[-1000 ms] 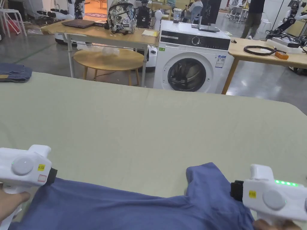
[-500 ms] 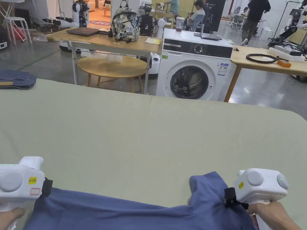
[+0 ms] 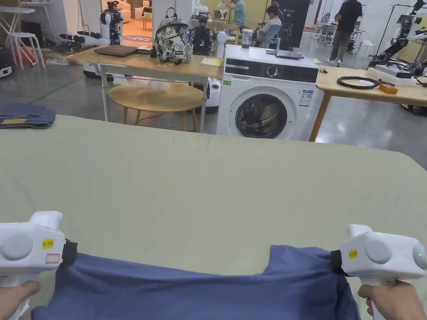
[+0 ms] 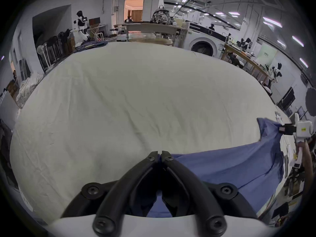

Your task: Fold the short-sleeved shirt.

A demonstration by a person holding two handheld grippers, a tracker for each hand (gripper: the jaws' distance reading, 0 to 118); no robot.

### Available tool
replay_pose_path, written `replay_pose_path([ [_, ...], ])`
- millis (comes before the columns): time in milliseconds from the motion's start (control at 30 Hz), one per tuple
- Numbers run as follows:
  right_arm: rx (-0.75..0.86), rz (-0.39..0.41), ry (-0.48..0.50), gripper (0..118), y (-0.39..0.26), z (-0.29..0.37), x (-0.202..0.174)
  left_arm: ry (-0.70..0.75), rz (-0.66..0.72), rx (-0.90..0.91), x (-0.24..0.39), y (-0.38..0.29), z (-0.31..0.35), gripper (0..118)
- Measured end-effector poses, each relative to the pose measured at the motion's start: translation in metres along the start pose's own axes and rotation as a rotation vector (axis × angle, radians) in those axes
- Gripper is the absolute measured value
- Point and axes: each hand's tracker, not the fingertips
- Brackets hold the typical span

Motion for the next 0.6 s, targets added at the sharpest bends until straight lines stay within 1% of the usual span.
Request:
replay_pose_path([
  [200,0.085,-0.002,0.008,0,-0.04,0.084,0.001,-0.047,0.021,0.076,-0.011,-0.019,0.05,0],
  [233,0.092,-0.007,0.011,0,-0.051,0.103,-0.006,-0.055,0.028,0.081,-0.013,-0.023,0.059,0],
  [300,0.1,0.002,0.013,0,-0.068,0.123,-0.009,-0.067,0.027,0.101,-0.016,-0.032,0.074,0],
  [433,0.107,0.017,0.013,0,-0.103,0.157,-0.014,-0.08,0.014,0.109,-0.02,-0.058,0.095,0],
  [567,0.088,0.035,0.003,0,-0.138,0.171,-0.015,-0.071,-0.017,0.088,-0.022,-0.093,0.106,0],
  [600,0.078,0.037,-0.002,0,-0.143,0.169,-0.01,-0.072,-0.016,0.086,-0.024,-0.102,0.109,0],
])
